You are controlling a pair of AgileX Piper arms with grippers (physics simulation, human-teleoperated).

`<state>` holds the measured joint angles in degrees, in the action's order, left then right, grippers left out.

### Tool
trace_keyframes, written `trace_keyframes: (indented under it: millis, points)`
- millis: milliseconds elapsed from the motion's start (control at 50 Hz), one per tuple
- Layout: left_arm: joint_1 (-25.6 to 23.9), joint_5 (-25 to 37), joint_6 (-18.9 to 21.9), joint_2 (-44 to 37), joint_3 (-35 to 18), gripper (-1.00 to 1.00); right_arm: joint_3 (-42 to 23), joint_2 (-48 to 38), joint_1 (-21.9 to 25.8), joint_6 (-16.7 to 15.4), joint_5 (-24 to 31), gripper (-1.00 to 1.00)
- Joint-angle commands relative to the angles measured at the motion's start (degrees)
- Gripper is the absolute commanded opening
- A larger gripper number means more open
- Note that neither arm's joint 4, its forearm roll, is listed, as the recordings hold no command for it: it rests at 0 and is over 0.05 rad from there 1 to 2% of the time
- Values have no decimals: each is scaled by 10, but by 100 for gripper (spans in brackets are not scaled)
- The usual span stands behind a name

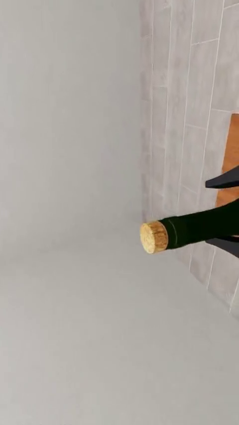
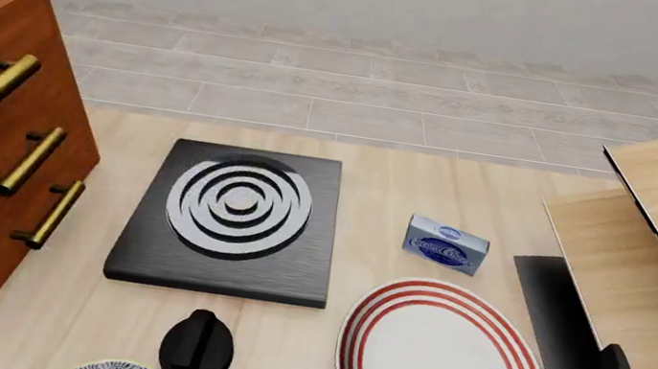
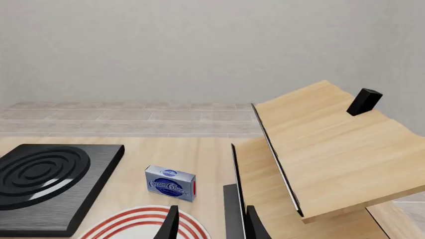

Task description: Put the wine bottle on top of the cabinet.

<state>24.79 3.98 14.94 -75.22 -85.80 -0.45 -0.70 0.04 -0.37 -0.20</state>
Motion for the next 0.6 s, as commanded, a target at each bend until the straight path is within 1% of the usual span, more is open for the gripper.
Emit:
trace_keyframes:
  millis: [20,140,600]
  points:
    - [13,-27,11,-7,24,-100,0,0,0,0,0,100]
    - [15,-37,16,-9,39,-100,0,0,0,0,0,100]
    - [8,-71,7,16,115,-100,0,0,0,0,0,100]
